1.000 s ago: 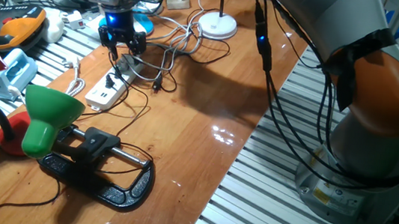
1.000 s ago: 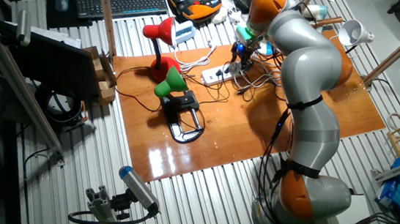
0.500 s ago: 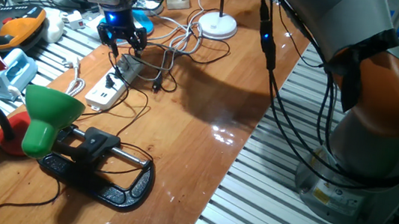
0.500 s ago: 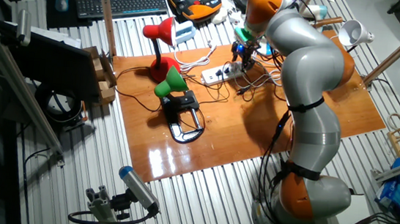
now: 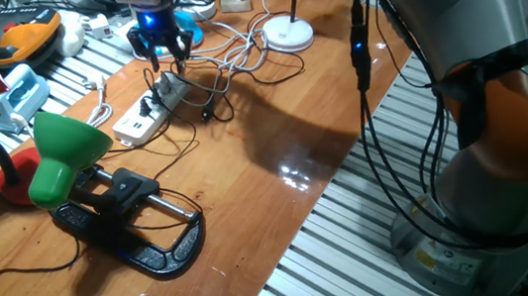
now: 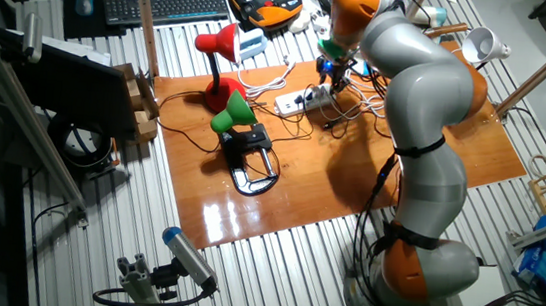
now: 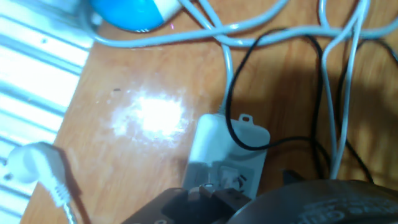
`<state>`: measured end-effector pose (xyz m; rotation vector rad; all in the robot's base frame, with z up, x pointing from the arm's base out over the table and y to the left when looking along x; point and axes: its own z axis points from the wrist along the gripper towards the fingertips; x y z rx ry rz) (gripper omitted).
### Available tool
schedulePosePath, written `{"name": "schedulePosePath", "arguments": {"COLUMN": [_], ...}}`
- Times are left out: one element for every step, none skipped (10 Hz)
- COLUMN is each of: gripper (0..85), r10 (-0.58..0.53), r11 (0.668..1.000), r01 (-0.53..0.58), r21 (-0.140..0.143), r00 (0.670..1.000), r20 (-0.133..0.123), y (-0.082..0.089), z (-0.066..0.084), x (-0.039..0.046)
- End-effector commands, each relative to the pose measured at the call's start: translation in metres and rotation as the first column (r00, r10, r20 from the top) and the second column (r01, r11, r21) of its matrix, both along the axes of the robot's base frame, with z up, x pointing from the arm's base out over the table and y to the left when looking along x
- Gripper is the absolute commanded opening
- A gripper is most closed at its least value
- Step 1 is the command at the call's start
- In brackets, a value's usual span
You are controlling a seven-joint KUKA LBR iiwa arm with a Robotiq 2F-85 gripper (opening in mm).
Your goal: Plug in the power cord of the desk lamp, turn on the socket, and light up the desk lamp
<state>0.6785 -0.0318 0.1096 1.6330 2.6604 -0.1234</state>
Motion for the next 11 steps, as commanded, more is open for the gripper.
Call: {"name": "schedulePosePath", "arguments": {"gripper": [34.0,34.0,34.0,34.0,34.0,0.0,0.0,0.0,0.0,0.0,0.0], "r10": [0.185,0.248,0.308,0.369,0.415,0.450,0.472,0.505,0.581,0.624,0.665], "r11": [0.983,0.969,0.951,0.929,0.909,0.893,0.882,0.863,0.814,0.781,0.746], "r01": [-0.185,-0.248,-0.308,-0.368,-0.415,-0.450,-0.472,-0.505,-0.581,-0.624,-0.665], "r21": [-0.006,-0.016,-0.032,-0.040,-0.042,-0.026,-0.017,-0.015,-0.031,-0.032,-0.038], "r00": [0.983,0.969,0.951,0.930,0.910,0.893,0.881,0.863,0.812,0.778,0.742], "r20": [0.008,0.010,-0.002,0.001,-0.002,0.001,0.013,0.025,0.051,0.068,0.079], "y": [0.000,-0.001,-0.001,-0.001,-0.001,-0.001,-0.001,-0.001,-0.001,-0.001,0.000], "z": [0.003,0.006,0.010,0.013,0.016,0.017,0.017,0.017,0.018,0.018,0.018], "x": [0.0006,0.0016,0.0020,0.0019,0.0024,0.0028,0.0030,0.0032,0.0049,0.0061,0.0075]}}
